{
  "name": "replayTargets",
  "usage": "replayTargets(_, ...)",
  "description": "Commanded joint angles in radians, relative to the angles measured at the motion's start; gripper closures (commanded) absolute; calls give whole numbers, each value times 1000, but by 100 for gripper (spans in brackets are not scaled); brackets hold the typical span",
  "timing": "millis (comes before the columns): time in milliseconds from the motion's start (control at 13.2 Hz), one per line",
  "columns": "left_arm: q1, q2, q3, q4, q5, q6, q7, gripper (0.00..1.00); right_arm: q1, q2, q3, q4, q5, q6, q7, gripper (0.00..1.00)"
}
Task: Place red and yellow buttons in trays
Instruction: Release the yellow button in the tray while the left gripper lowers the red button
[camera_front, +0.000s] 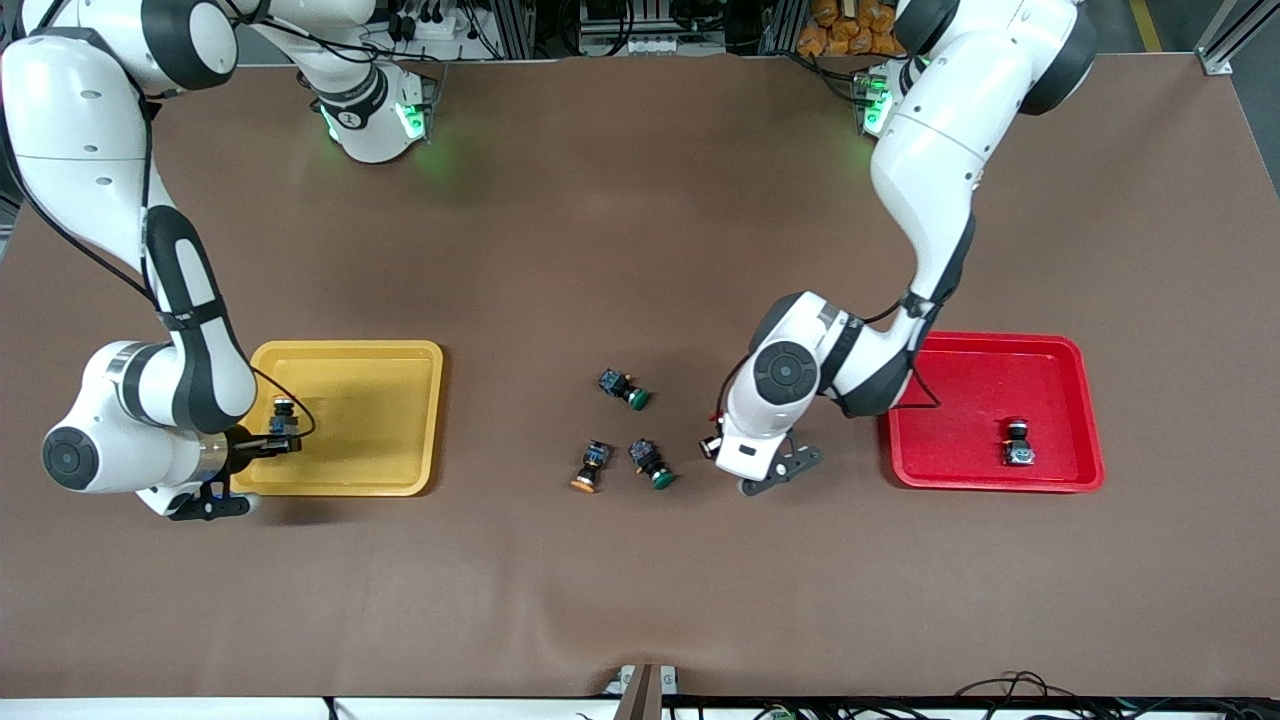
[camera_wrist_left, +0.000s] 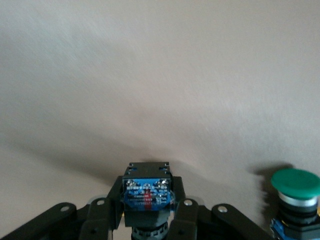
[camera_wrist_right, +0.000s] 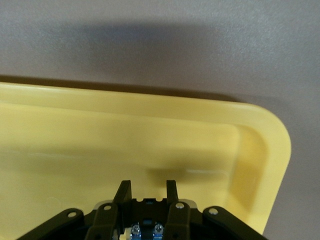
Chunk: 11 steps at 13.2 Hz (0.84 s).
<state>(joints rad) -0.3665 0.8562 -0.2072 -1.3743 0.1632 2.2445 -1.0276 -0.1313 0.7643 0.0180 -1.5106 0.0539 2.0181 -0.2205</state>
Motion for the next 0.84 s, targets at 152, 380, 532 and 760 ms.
replayTargets(152,95,-103,-3,-31,15,-190,239,96,-5,-22,14,-25,-8,2,99,0)
replayTargets(380,162,-135,-5,-80,15,-226,392,96,-11,-23,16,-20,-3,-2,101,0)
replayTargets(532,223,-157,-5,-123,15,-224,522,96,-5,-25,17,-20,0,-6,102,0)
replayTargets(760,300,-163,-1,-164,21,-207,673,96,7,-31,34,-2,7,-44,222,0)
